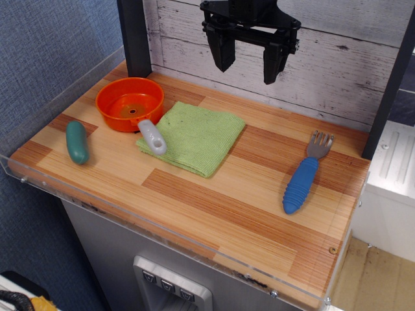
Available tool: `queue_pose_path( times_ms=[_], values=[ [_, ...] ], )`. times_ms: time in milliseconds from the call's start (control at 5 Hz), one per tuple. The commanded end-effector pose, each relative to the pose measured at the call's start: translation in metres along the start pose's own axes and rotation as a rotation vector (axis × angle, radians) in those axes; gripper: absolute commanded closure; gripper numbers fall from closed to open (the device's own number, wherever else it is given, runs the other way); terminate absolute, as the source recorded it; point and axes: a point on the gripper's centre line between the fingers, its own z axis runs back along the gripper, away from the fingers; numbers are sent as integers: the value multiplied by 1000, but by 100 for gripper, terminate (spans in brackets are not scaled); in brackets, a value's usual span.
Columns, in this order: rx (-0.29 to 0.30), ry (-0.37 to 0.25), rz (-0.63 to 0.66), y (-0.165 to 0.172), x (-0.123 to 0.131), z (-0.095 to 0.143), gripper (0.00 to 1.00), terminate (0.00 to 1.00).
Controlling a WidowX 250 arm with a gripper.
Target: Move the green cloth to the lower edge of the table.
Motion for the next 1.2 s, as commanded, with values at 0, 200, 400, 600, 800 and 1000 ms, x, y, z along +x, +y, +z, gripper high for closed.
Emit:
queue_pose_path(
  times_ms=[0,200,400,600,800,1000],
  values=[
    [0,0,0,0,0,0,0,0],
    [12,52,16,14,-9,-8,0,0],
    [18,82,51,33,-18,-19,0,0],
    [40,117,49,47,-21,-30,0,0],
    [37,120,32,57,-26,-42,0,0],
    [27,113,12,61,-27,-54,0,0]
  ],
)
